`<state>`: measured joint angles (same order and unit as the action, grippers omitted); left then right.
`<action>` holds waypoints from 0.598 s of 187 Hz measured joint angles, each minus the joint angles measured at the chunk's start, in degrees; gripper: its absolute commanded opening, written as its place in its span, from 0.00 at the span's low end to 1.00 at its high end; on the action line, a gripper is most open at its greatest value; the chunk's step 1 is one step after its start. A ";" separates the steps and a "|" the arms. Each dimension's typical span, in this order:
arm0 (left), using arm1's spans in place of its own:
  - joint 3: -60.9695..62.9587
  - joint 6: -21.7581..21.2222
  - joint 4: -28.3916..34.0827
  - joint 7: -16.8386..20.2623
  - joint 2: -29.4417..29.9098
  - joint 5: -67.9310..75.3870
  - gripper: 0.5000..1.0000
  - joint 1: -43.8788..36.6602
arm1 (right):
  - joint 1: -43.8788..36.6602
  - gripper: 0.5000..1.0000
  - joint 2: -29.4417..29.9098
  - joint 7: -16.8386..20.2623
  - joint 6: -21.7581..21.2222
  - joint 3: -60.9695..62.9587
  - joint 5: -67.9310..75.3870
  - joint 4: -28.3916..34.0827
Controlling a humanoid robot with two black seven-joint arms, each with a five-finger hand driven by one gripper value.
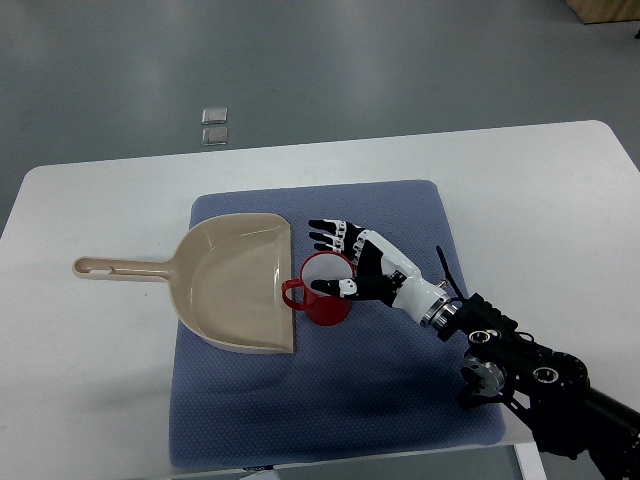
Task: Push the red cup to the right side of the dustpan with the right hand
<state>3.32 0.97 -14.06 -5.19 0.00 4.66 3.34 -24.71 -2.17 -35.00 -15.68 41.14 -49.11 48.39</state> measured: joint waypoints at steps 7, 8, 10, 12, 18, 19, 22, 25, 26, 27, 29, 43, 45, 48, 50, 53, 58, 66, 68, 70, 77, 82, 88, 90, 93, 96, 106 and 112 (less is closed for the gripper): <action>0.01 0.00 0.00 -0.03 0.00 0.00 1.00 0.00 | -0.14 0.87 -0.36 0.00 -0.09 0.67 0.63 0.12; 0.01 0.00 0.00 -0.03 0.00 0.00 1.00 0.00 | -0.16 0.87 -0.40 0.00 -0.10 0.75 0.73 0.14; 0.01 0.00 0.00 -0.04 0.00 0.00 1.00 0.00 | -0.21 0.87 -0.48 0.00 -0.11 0.90 0.94 0.20; 0.02 0.00 0.00 -0.04 0.00 0.00 1.00 0.00 | -0.25 0.87 -0.55 0.00 -0.14 1.03 1.16 0.27; 0.02 0.00 0.00 -0.06 0.00 0.00 1.00 0.00 | -0.44 0.87 -0.88 0.00 -0.21 1.43 2.01 0.55; 0.02 0.00 0.00 -0.06 0.00 0.00 1.00 0.00 | -0.46 0.87 -0.93 0.00 -0.22 1.48 2.14 0.59; 0.02 0.00 0.00 -0.07 0.00 0.00 1.00 0.00 | -0.55 0.87 -1.13 0.00 -0.24 1.60 2.58 0.74; 0.02 0.00 0.00 -0.08 0.00 0.00 1.00 0.00 | -0.64 0.87 -1.36 0.00 -0.27 1.70 3.04 0.89; 0.02 0.00 0.00 -0.08 0.00 0.00 1.00 0.00 | -0.67 0.87 -1.44 0.00 -0.28 1.74 3.20 0.94; 0.02 0.00 0.00 -0.08 0.00 0.00 1.00 0.00 | -0.74 0.87 -1.63 0.00 -0.31 1.79 3.53 1.04; 0.02 0.00 0.00 -0.08 0.00 0.00 1.00 0.00 | -0.80 0.87 -1.83 0.00 -0.34 1.84 3.87 1.15; 0.02 0.00 0.00 -0.08 0.00 0.00 1.00 0.00 | -1.71 0.87 -3.83 0.43 -0.79 2.24 7.57 1.93; 0.02 0.00 0.00 -0.08 0.00 0.00 1.00 0.00 | -1.89 0.87 -4.11 0.54 -0.89 2.37 8.27 2.01; 0.03 0.00 0.00 -0.08 0.00 0.00 1.00 0.00 | -2.18 0.87 -4.52 0.72 -1.05 2.60 9.35 2.10; 0.02 0.00 0.00 -0.08 0.00 0.00 1.00 0.00 | -2.48 0.87 -4.91 0.97 -1.26 2.90 10.56 2.18; 0.03 0.00 0.00 -0.08 0.00 0.00 1.00 0.00 | -2.78 0.87 -5.28 1.32 -1.51 3.25 11.88 2.24; 0.02 0.00 0.00 -0.08 0.00 0.00 1.00 0.00 | -3.24 0.87 -5.85 2.14 -2.01 3.87 14.30 2.31; 0.02 0.00 0.00 -0.08 0.00 0.00 1.00 0.00 | -3.96 0.87 -6.90 4.64 -3.21 5.07 19.39 2.33; 0.02 0.00 0.00 -0.08 0.00 0.00 1.00 0.00 | -4.14 0.87 -7.16 5.42 -3.52 5.35 20.69 2.33; 0.02 0.00 0.00 -0.08 0.00 0.00 1.00 0.00 | -4.33 0.87 -7.44 6.21 -3.83 5.64 21.99 2.33; 0.03 0.00 0.00 -0.08 0.00 0.00 1.00 0.00 | -5.15 0.87 -8.65 9.92 -5.02 6.77 27.55 2.13; 0.02 0.00 0.00 -0.08 0.00 0.00 1.00 0.00 | -5.73 0.87 -9.47 12.71 -5.66 7.27 31.32 1.88; 0.03 0.00 0.00 -0.08 0.00 0.00 1.00 0.00 | -6.67 0.87 -10.63 16.95 -6.33 7.61 36.66 1.43; 0.03 0.00 0.00 -0.09 0.00 0.00 1.00 0.00 | -6.95 0.87 -10.96 18.20 -6.47 7.64 38.14 1.29; 0.02 0.00 0.00 -0.08 0.00 0.00 1.00 0.00 | -7.37 0.87 -11.42 20.06 -6.63 7.64 40.37 1.06; 0.02 0.00 0.00 -0.08 0.00 0.00 1.00 0.00 | -7.79 0.87 -11.87 21.87 -6.76 7.64 42.48 0.83; 0.02 0.00 -0.01 -0.08 0.00 0.00 1.00 0.00 | -9.10 0.87 -13.25 27.91 -6.98 7.46 49.27 0.06; 0.02 0.00 -0.04 -0.08 0.00 0.00 1.00 0.00 | -9.67 0.87 -13.82 30.78 -6.97 7.31 52.20 -0.40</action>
<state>3.34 0.97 -14.10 -5.28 0.00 4.66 3.34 -34.38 -15.99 -4.21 -22.65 48.45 3.09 48.00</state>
